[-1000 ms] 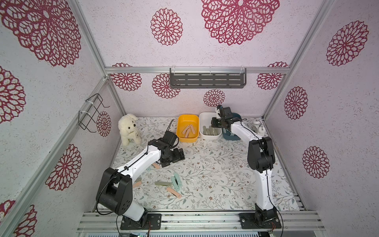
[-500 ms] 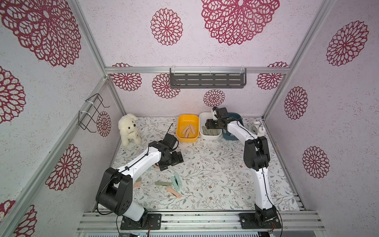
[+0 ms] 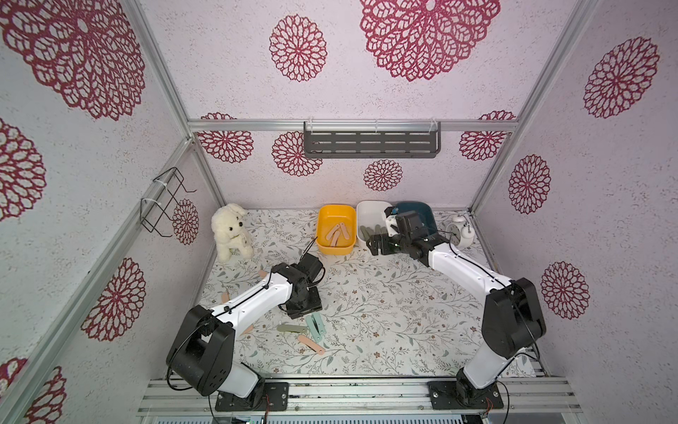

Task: Place the fruit knives into the storage box by color
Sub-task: Pick up the fruit knife from the center of the board.

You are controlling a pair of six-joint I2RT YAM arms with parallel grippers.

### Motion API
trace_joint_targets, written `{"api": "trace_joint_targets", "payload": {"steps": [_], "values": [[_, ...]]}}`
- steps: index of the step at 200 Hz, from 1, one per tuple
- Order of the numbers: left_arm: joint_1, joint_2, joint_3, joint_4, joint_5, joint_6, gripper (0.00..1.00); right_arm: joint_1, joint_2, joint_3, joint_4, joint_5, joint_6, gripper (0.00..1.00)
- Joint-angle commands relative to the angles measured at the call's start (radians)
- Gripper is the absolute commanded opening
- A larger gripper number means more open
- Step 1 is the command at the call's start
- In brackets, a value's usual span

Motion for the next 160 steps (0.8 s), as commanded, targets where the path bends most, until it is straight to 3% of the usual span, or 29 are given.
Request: {"api": "trace_joint_targets", "payload": {"steps": [1, 74, 160], "values": [[-0.014, -0.004, -0.033, 0.004, -0.002, -0.036, 0.47, 0.012, -0.061, -0.117, 0.041, -0.012, 0.039, 0.99], [-0.031, 0.091, -0.048, 0.08, 0.007, -0.035, 0.31, 0.02, -0.107, -0.205, 0.08, -0.047, 0.05, 0.99], [-0.046, 0.157, -0.078, 0.124, 0.008, -0.03, 0.25, 0.02, -0.085, -0.204, 0.101, -0.075, 0.056, 0.99]]}}
